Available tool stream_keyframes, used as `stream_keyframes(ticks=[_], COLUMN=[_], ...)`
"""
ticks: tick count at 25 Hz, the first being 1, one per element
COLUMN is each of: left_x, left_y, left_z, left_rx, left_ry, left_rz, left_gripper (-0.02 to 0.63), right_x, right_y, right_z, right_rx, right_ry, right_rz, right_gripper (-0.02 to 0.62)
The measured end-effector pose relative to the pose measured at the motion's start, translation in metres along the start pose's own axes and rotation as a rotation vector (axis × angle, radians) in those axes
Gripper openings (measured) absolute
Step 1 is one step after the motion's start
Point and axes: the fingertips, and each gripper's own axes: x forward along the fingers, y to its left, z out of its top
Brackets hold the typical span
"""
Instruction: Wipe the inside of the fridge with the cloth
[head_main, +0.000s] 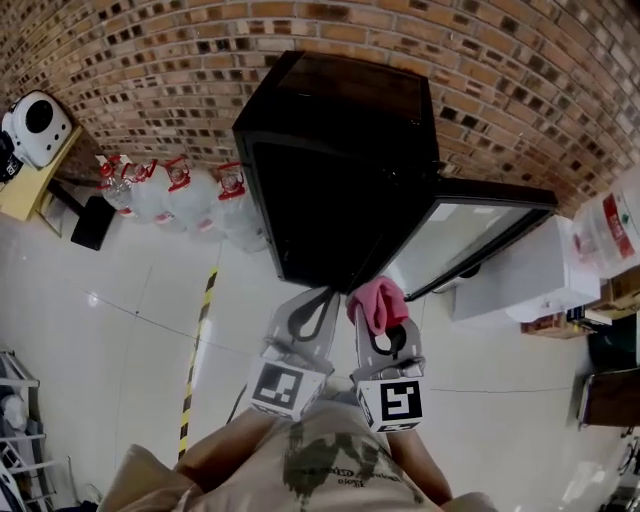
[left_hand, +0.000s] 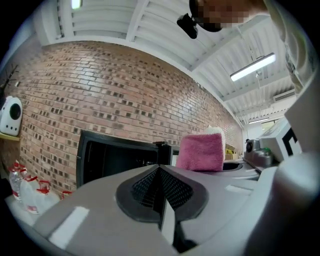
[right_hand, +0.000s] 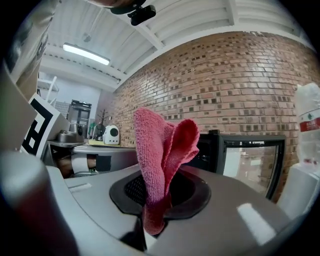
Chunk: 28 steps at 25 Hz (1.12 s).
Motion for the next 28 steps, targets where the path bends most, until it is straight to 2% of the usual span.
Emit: stream_keyframes(ticks=[4, 10, 18, 24, 28], left_x=[-0.004, -0.001, -0.001, 0.001, 0.003], left_y=[0.006, 0.008, -0.008, -0.013, -0.017], left_z=[-0.005, -0.005, -0.009, -0.014, -0.013], left_rx=[0.021, 0.038, -0.004, 0.025, 0.004], left_ry=[0.000, -0.003, 0.025, 0.011, 0.022], left_rz=[0.005, -0.022, -0.063, -0.072, -0.072], left_gripper=[-0.018, -0.018, -0.018, -0.018, -0.018], right_x=[0.005, 0.008, -0.001, -0.005, -0.005], right_y=[0.008, 0.005, -0.003, -0.007, -0.009], right_z=[-0.003, -0.001, -0.006, -0.008, -0.011], right_rx=[-0.012, 0.000, 0.007, 0.010, 0.003], right_ry=[0.009, 0.007, 0.023, 0.021, 0.018], right_rz=[0.009, -0.025, -0.067, -0.075, -0.076], right_gripper=[0.060, 0.060, 0.060, 0.060, 0.060])
